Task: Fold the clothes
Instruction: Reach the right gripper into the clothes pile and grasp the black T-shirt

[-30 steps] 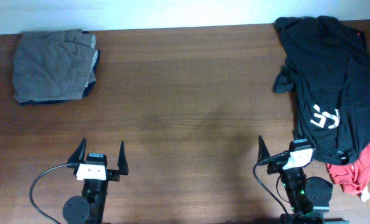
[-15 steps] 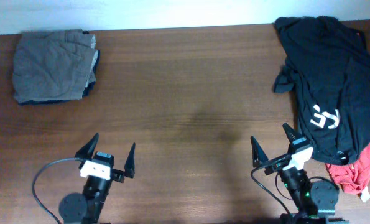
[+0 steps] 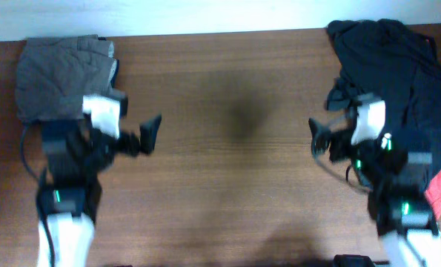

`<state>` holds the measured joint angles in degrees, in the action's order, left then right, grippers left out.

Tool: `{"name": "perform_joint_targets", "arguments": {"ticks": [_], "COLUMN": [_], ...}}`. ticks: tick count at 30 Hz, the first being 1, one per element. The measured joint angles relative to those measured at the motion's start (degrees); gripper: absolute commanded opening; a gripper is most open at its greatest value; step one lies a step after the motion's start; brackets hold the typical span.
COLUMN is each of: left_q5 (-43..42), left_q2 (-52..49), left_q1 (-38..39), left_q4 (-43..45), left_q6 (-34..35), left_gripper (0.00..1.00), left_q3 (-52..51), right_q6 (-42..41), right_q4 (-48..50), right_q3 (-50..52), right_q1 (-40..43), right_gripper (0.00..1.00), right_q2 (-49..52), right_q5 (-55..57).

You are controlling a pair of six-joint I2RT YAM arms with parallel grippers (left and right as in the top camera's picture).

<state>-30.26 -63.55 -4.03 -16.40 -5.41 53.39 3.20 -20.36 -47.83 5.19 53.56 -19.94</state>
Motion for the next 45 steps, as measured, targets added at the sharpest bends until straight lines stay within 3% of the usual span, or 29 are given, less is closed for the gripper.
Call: {"name": "perform_joint_targets", "arguments": {"ticks": [6,14,25,30,45], "left_q5": [-1.92,-2.4,-6.23,-6.64,-6.82], "left_q2": [-20.94,-34.8,-36.85,-36.85,-36.85], "left_q1": [0.7,2.21,2.21,2.21,5.42], "left_q4": [-10.71,-10.69,-5.29,-5.31,-4.5], "left_q6": [-0.2,-0.2,0.46,0.72,2.69], "left_gripper": [0.99,0.99,0.99,0.99,0.99], "left_q3": [18.4,22.27,22.34,22.34,22.34], "right_q6": [0.76,1.11,-0.83,-4.0,-6.34], "right_q4": [-6.8,-1.86,13.0,16.61,19.87], "right_q3": [-14.62,-18.71,-18.78,-18.8,-18.82], "right_q1": [0.0,0.02,3.74,7.19,14.12], "right_gripper": [0.99,0.99,0.99,0.87,0.81], "right_q2": [20.35,37.83,52.5,58.25,60.67], "right_q5": [4.68,6.21,8.35,10.14,13.18]}}
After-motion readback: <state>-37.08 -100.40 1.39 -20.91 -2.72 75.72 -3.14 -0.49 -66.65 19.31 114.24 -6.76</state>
